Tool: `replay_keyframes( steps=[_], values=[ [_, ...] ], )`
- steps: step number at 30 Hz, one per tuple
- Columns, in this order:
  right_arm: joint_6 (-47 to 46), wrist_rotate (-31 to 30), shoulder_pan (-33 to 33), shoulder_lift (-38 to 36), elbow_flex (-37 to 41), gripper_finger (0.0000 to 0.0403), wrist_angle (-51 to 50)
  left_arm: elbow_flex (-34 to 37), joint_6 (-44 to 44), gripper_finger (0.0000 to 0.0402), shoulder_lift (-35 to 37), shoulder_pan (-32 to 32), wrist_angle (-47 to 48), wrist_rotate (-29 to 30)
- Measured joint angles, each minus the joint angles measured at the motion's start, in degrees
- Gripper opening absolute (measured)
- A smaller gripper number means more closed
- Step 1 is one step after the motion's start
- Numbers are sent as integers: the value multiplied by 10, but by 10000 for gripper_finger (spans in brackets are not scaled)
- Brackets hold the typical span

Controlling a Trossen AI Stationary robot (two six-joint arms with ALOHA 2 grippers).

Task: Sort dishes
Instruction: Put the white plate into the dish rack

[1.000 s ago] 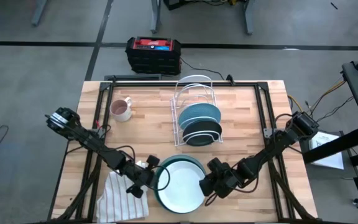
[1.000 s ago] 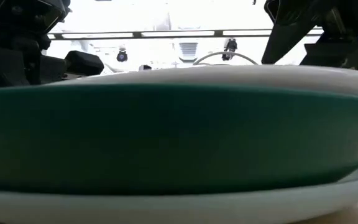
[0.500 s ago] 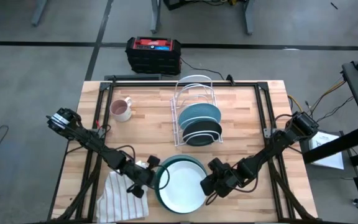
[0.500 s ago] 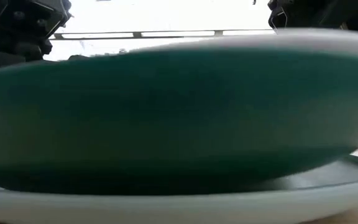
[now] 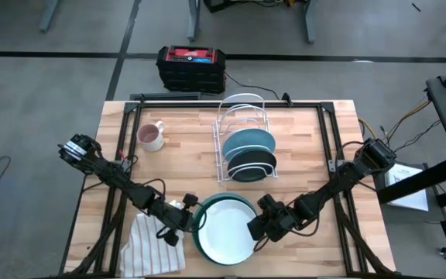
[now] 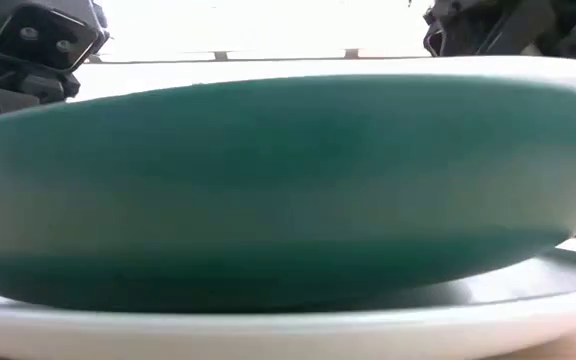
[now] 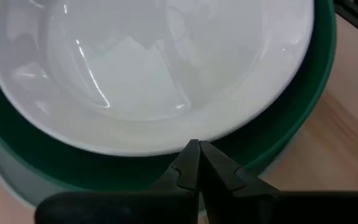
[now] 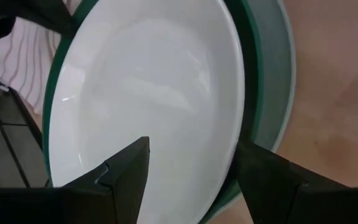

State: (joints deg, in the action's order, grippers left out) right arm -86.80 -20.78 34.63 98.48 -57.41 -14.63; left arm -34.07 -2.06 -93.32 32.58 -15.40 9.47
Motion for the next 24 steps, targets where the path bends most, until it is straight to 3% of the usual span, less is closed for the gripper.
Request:
replay_keyframes(
  steps=[11, 18, 24],
  values=[
    [68, 3, -37, 11, 1, 200, 12, 11, 24, 0, 0, -1, -25, -5],
    [88, 52, -58, 67, 1, 172, 64, 29, 14, 0, 0, -2, -66, 0],
    [123, 53, -68, 94, 0, 142, 109, 30, 13, 0, 0, -3, -64, -1]
  ],
)
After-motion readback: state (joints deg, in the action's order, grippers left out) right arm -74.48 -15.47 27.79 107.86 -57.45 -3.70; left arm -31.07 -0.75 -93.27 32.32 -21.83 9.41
